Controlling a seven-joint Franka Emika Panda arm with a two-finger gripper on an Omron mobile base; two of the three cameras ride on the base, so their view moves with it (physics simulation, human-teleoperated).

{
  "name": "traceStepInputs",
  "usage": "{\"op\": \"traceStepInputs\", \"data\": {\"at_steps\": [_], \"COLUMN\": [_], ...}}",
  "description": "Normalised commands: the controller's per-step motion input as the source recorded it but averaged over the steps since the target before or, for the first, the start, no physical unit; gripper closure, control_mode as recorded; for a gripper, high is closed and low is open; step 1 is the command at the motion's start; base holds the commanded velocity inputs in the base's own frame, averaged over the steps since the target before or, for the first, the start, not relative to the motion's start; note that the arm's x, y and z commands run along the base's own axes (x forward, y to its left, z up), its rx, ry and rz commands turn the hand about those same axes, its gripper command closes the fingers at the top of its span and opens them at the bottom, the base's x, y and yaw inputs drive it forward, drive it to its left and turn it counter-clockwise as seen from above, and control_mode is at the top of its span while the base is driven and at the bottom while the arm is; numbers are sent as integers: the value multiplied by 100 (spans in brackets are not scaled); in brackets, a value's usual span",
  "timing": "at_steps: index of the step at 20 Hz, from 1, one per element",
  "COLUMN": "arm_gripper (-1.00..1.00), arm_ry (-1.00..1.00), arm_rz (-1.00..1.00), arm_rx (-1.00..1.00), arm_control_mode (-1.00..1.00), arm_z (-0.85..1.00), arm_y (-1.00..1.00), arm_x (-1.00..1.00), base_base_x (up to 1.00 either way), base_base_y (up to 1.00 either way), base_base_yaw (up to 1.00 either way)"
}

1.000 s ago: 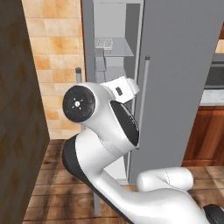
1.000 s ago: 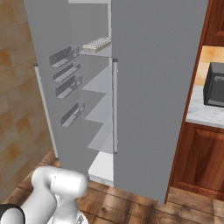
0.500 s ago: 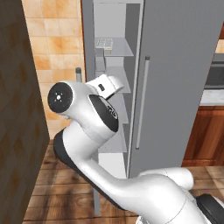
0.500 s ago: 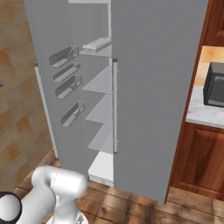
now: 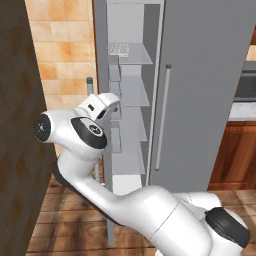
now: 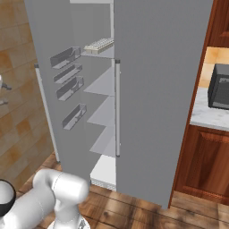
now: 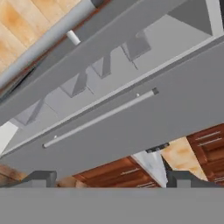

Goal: The ice cube tray has been filled with water. Take the tray and place it in the freezer to make ice. Close the freezer door after placing the tray.

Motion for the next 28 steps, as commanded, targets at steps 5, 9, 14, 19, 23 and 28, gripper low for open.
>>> {"op": "traceStepInputs", "data": {"at_steps": [5,9,14,19,23,28], "arm_gripper": [-100,-100,-100,-100,-100,-100], "arm_ry": [2,5,8,8,0,2], "arm_rz": [-10,-8,0,0,0,0], "arm_rx": [-16,-3,0,-2,-5,-1], "arm_control_mode": [-100,-100,-100,-100,-100,-100], "arm_z": [-9,-2,-16,-42,-39,-26], "arm_y": [27,4,0,0,-10,-18], "arm_x": [33,19,5,5,13,8], "base_base_x": [0,0,0,0,0,0], "base_base_y": [0,0,0,0,0,0], "base_base_yaw": [0,0,0,0,0,0]}}
